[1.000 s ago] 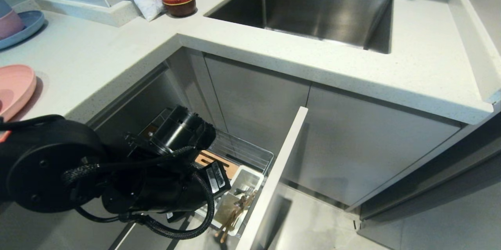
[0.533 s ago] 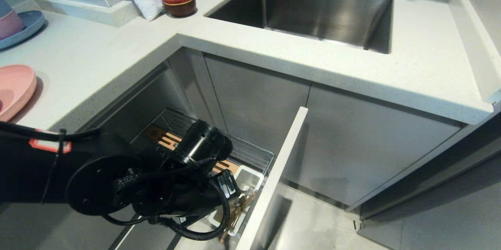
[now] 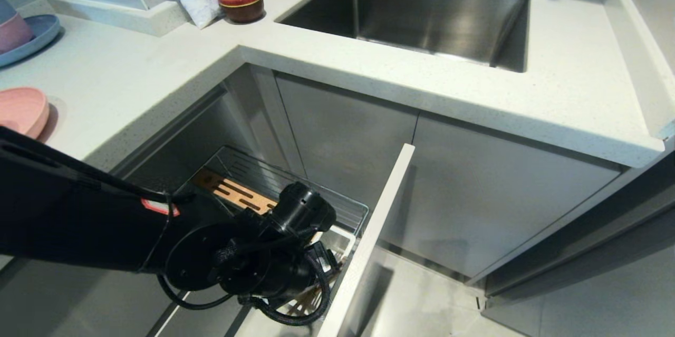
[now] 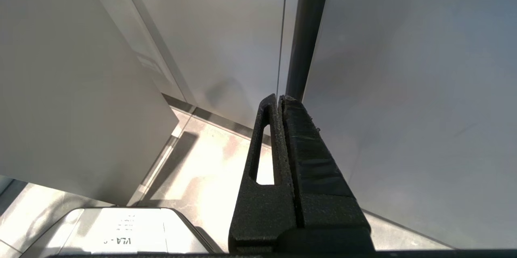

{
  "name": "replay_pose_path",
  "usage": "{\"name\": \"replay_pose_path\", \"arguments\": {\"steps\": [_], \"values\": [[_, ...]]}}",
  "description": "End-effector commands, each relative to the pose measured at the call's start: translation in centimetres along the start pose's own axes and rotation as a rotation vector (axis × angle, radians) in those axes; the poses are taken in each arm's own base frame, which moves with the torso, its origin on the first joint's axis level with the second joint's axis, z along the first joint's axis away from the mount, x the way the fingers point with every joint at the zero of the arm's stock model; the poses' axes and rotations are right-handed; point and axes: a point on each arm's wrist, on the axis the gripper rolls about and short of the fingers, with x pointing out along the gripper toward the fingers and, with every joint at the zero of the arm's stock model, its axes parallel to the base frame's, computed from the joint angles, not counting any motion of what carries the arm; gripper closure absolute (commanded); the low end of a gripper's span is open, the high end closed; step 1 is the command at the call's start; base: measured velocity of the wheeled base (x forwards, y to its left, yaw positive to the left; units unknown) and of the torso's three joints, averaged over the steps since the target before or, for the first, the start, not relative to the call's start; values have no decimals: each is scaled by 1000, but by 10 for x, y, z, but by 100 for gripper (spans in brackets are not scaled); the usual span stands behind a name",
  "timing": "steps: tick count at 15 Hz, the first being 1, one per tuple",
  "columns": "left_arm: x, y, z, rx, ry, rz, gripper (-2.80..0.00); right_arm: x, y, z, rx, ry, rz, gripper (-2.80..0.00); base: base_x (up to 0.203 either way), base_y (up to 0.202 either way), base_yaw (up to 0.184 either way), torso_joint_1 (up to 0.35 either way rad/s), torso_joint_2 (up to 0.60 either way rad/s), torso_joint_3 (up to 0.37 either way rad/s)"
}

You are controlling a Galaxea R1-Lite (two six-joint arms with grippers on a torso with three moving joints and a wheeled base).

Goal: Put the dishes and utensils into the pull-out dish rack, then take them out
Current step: Take the spoon out of the cupboard

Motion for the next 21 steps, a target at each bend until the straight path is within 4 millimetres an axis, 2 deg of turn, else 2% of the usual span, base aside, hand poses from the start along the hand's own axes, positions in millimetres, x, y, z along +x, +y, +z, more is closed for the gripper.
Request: {"name": "replay_pose_path", "arguments": {"steps": [1, 4, 11, 18, 21], "values": [[10, 0, -3, 0, 12, 26, -280, 0, 0, -1, 0, -2, 1, 0, 0, 0, 0, 0, 0, 0], [18, -1, -4, 1, 16, 35, -280, 0, 0, -1, 0, -2, 1, 0, 0, 0, 0, 0, 0, 0], [18, -2, -3, -3, 11, 27, -280, 0, 0, -1, 0, -2, 1, 0, 0, 0, 0, 0, 0, 0], [-1, -1, 4, -14, -25, -16, -280, 0, 0, -1, 0, -2, -1, 0, 0, 0, 0, 0, 0, 0], [-2, -1, 5, -18, -29, -28, -280, 0, 0, -1, 0, -2, 0, 0, 0, 0, 0, 0, 0, 0]]}}
